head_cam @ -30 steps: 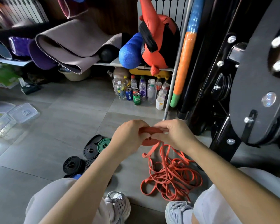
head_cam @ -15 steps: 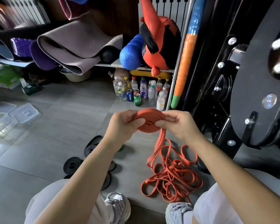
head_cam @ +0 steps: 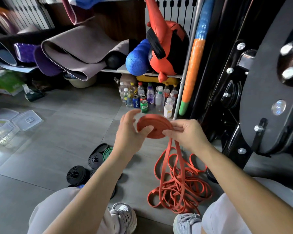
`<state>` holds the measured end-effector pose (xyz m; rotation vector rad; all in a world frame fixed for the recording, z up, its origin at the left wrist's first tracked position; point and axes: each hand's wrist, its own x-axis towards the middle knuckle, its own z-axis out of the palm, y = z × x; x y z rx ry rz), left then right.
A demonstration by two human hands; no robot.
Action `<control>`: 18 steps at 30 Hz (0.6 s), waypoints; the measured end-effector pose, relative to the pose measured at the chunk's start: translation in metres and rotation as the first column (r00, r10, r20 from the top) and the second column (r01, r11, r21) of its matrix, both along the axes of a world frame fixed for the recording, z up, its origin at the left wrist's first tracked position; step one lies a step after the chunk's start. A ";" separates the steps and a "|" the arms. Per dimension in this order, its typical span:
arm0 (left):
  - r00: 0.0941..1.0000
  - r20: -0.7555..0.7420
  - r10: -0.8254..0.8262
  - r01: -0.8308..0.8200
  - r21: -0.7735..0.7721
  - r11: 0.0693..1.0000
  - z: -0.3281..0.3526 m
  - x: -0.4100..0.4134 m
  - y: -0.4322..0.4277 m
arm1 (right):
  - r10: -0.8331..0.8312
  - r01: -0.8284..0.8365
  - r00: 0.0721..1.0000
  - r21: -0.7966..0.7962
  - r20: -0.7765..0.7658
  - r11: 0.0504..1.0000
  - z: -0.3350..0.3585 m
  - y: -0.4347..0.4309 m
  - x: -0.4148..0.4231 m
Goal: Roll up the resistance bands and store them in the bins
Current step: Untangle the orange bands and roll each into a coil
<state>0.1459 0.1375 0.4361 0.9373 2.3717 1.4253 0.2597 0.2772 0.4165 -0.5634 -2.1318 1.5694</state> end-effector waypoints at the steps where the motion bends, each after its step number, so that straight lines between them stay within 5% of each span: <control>1: 0.972 -0.230 -0.048 0.031 -0.078 0.996 -0.001 0.000 -0.001 | 0.010 -0.013 0.998 0.043 0.058 0.999 -0.002 -0.001 0.000; 2: 0.933 -0.340 -0.116 0.074 -0.134 0.988 0.000 0.001 -0.002 | 0.012 -0.024 0.994 0.110 0.110 0.994 -0.006 -0.001 0.000; 5: 0.906 -0.368 -0.209 0.126 -0.236 0.964 0.002 0.006 -0.003 | 0.000 -0.058 0.978 0.271 0.208 0.961 -0.013 -0.002 0.001; 18: 0.883 -0.369 -0.288 0.152 -0.356 0.922 -0.003 0.003 0.000 | -0.039 -0.091 0.951 0.397 0.308 0.913 -0.004 -0.002 0.003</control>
